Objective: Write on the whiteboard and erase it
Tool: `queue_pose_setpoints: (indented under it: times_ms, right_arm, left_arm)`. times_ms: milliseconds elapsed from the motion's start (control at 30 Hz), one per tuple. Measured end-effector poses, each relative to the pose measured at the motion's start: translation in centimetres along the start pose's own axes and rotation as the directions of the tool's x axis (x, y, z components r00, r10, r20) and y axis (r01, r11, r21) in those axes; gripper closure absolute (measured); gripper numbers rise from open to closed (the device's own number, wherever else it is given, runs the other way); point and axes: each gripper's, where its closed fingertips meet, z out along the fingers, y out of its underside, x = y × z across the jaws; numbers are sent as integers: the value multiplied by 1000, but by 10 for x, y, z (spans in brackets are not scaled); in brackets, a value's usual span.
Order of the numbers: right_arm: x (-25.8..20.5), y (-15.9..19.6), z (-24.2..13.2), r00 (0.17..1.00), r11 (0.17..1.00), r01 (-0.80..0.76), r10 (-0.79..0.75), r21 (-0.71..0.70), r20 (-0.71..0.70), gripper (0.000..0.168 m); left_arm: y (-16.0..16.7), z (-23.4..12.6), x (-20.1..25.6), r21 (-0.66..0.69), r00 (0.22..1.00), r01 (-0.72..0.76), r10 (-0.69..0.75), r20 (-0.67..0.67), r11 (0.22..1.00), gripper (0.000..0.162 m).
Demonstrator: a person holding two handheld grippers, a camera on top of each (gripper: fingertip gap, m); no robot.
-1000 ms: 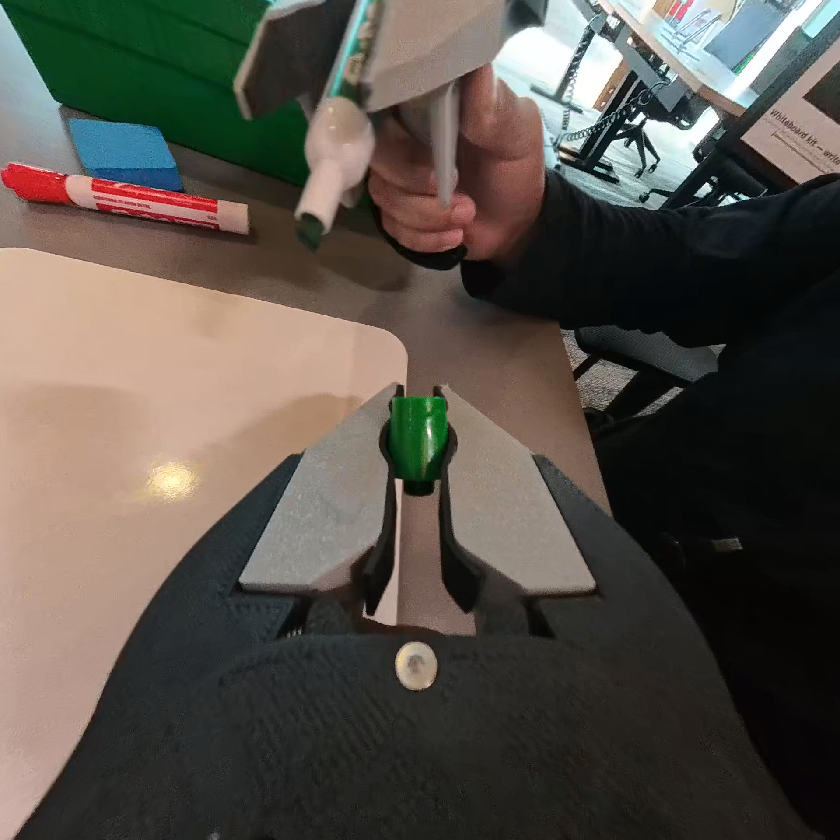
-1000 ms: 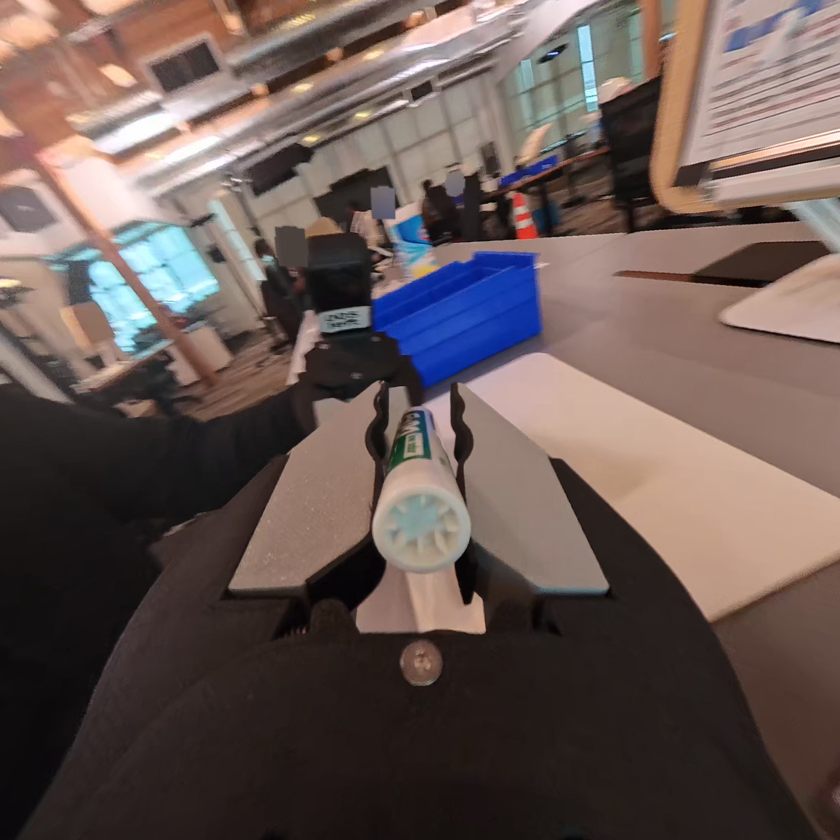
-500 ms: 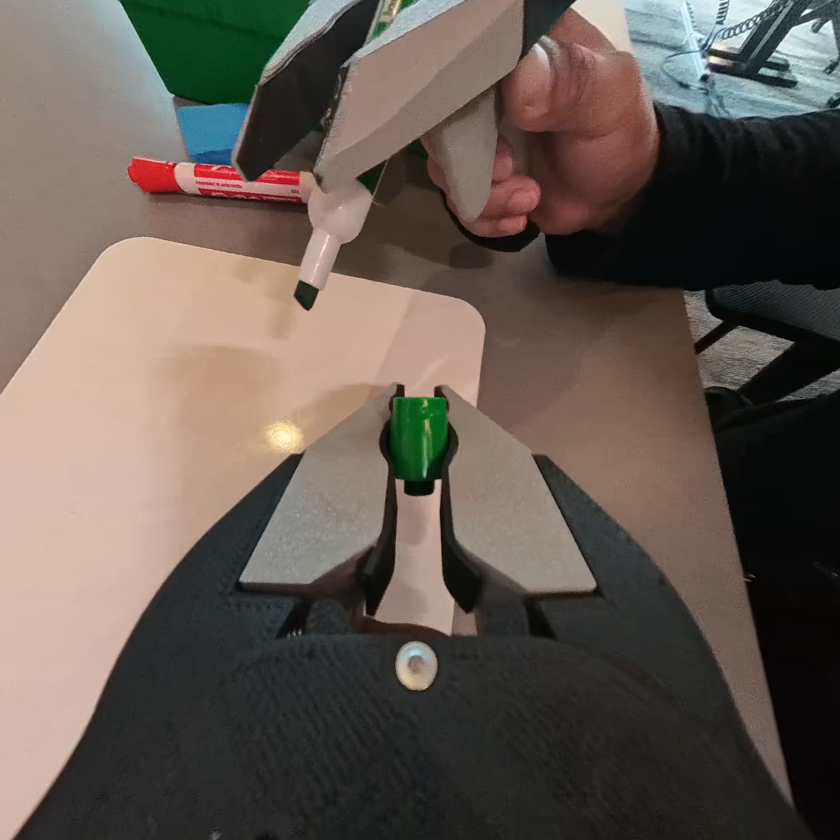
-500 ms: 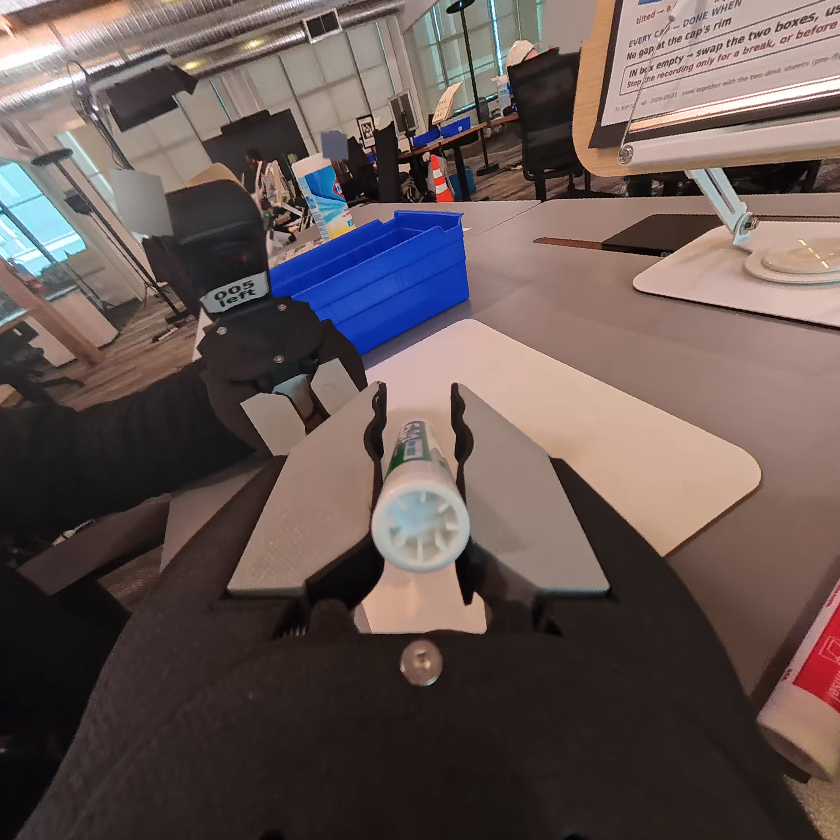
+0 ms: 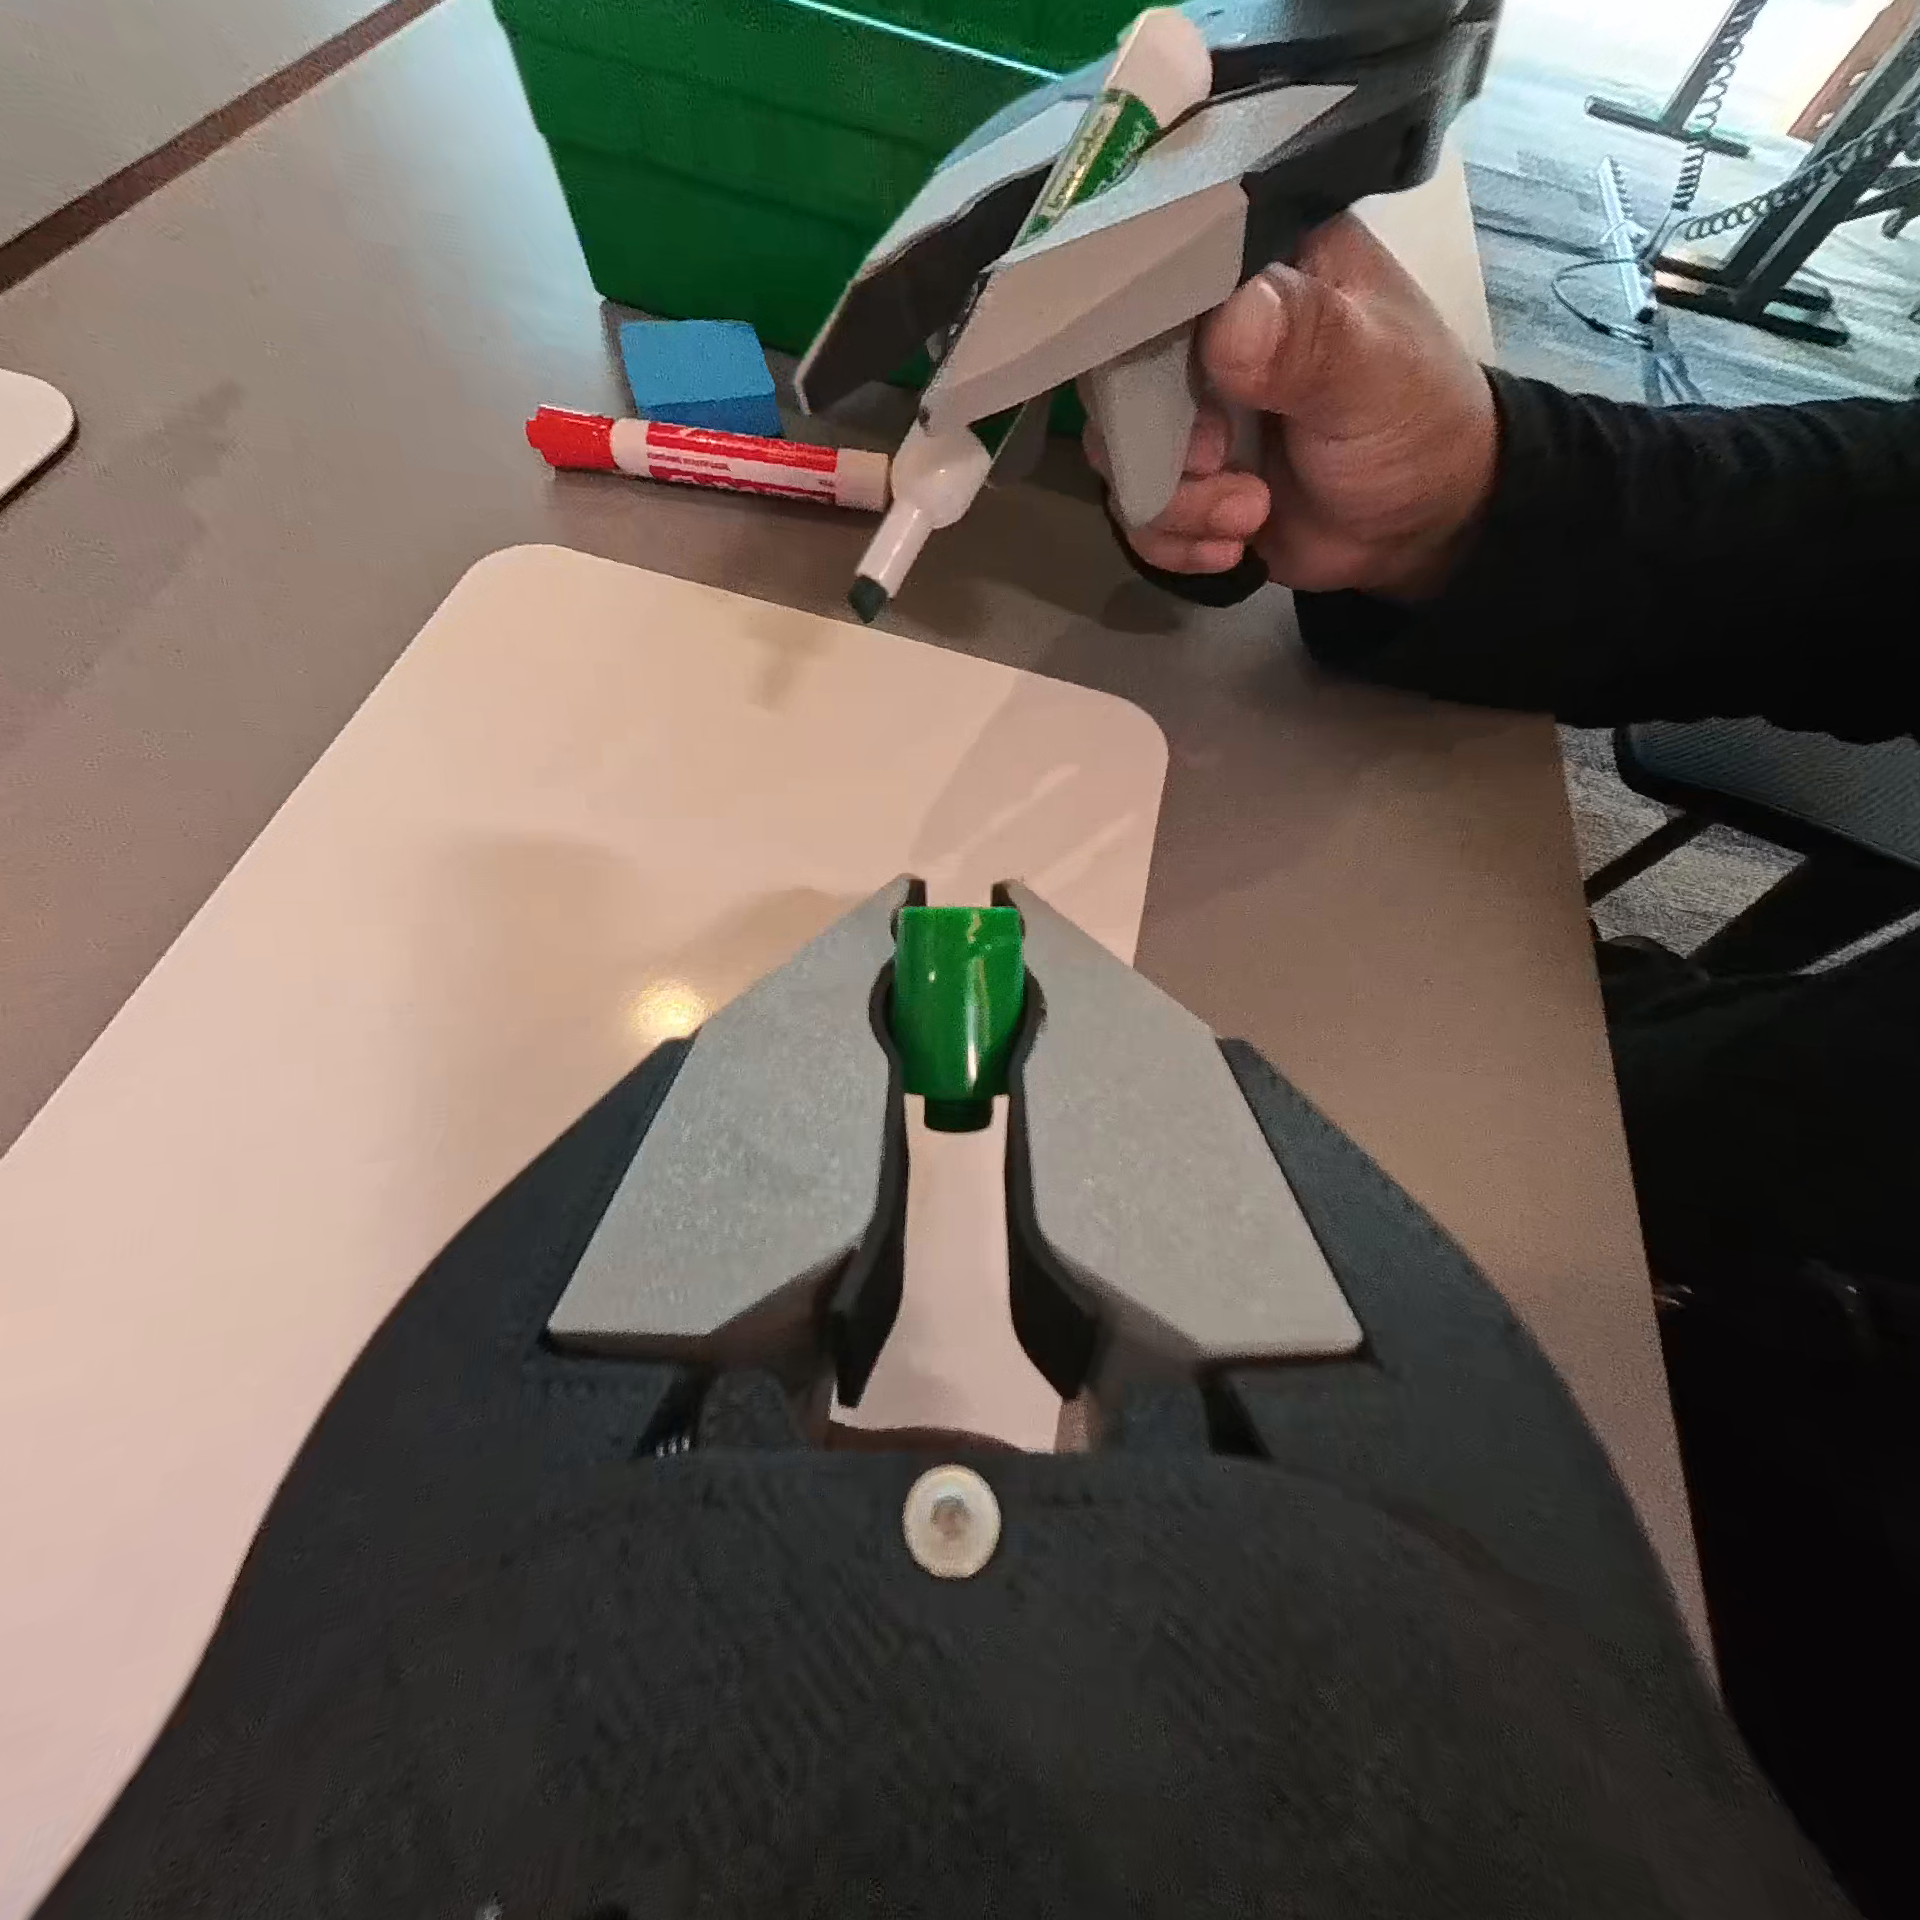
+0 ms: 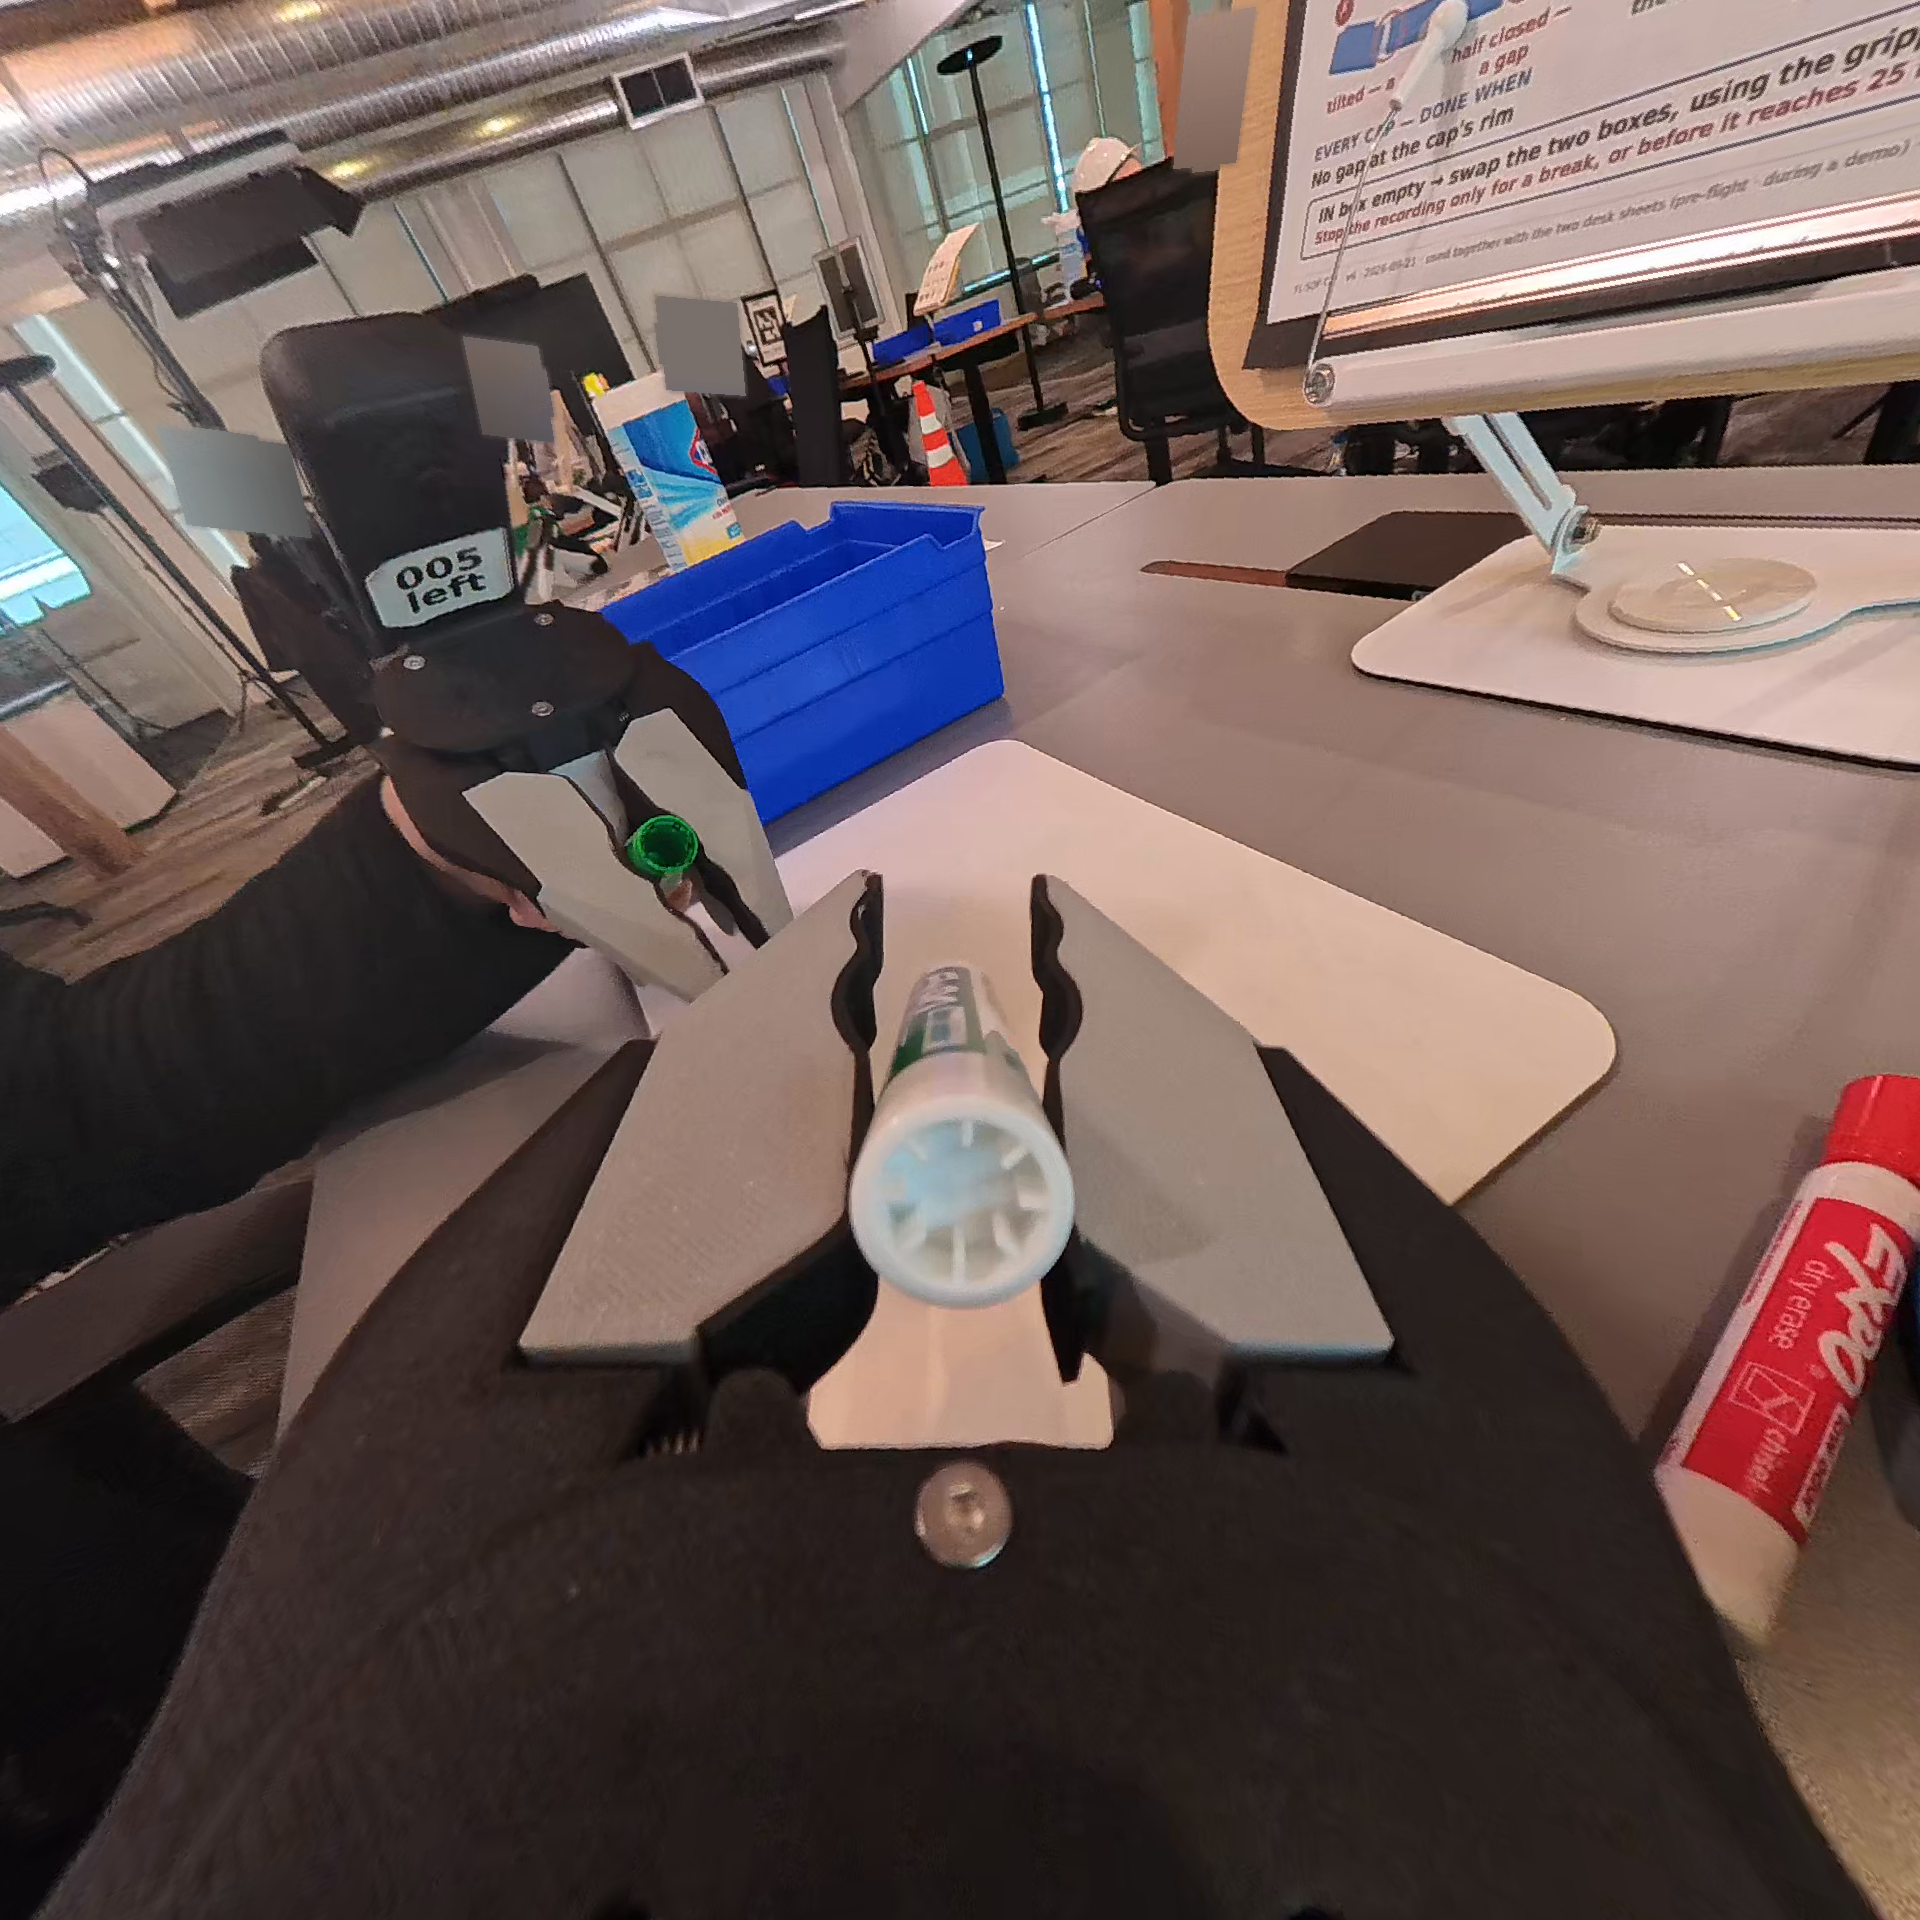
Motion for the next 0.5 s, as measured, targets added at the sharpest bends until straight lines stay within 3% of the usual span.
queue_pose_setpoints:
  times_ms: [400, 500]
  right_arm:
    - [-1, 9, 6, 998, 998, 52, -53, -38, -27, 142]
    - [4, 11, 7, 997, 998, 54, -56, -39, -58, 142]
  left_arm:
    - [8, 0, -17, 25, 994, 50, -52, 101, 998, 152]
    - [14, -8, -24, 47, 984, 124, -129, 125, 991, 152]
